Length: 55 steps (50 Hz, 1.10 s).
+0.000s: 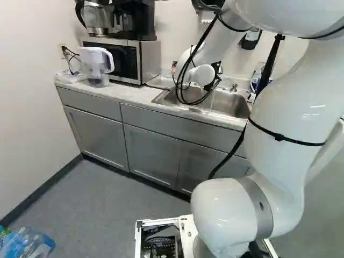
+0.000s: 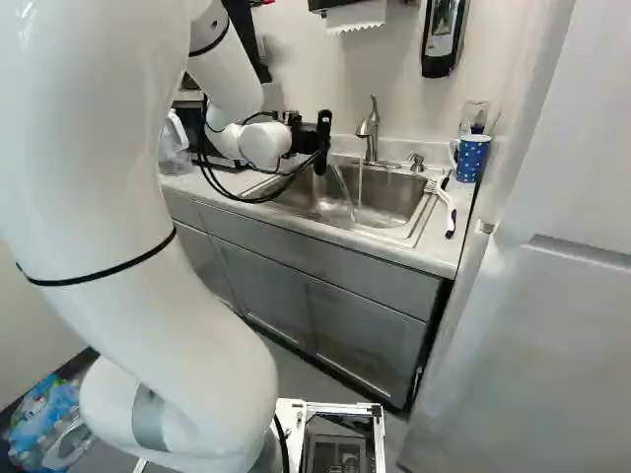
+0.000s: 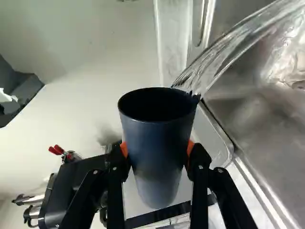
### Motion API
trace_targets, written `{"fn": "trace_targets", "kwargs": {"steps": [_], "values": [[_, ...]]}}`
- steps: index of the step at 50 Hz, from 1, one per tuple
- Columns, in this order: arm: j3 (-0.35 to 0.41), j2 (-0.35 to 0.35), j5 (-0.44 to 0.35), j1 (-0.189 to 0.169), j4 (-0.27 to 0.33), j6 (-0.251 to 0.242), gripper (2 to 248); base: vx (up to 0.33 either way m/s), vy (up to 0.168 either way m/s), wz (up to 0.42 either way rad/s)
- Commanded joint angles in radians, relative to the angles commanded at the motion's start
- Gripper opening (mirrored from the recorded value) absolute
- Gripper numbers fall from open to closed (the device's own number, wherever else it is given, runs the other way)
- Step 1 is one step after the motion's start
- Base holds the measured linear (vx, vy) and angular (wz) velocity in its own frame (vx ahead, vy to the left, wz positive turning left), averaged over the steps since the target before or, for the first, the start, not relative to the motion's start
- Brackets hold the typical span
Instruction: Rinse the cup and place it in the tray
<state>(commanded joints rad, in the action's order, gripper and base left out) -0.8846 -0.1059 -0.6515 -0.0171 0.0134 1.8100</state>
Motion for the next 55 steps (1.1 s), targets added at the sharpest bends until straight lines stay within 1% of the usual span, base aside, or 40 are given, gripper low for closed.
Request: {"fn": "trace_targets", "kwargs": {"steps": [26, 55], "values": [[0.000, 0.000, 0.000, 0.000, 0.000, 0.275, 125, 0.000, 0.000, 0.000], [0.000, 0.000, 0.000, 0.000, 0.000, 0.276, 125, 0.000, 0.000, 0.000]]}}
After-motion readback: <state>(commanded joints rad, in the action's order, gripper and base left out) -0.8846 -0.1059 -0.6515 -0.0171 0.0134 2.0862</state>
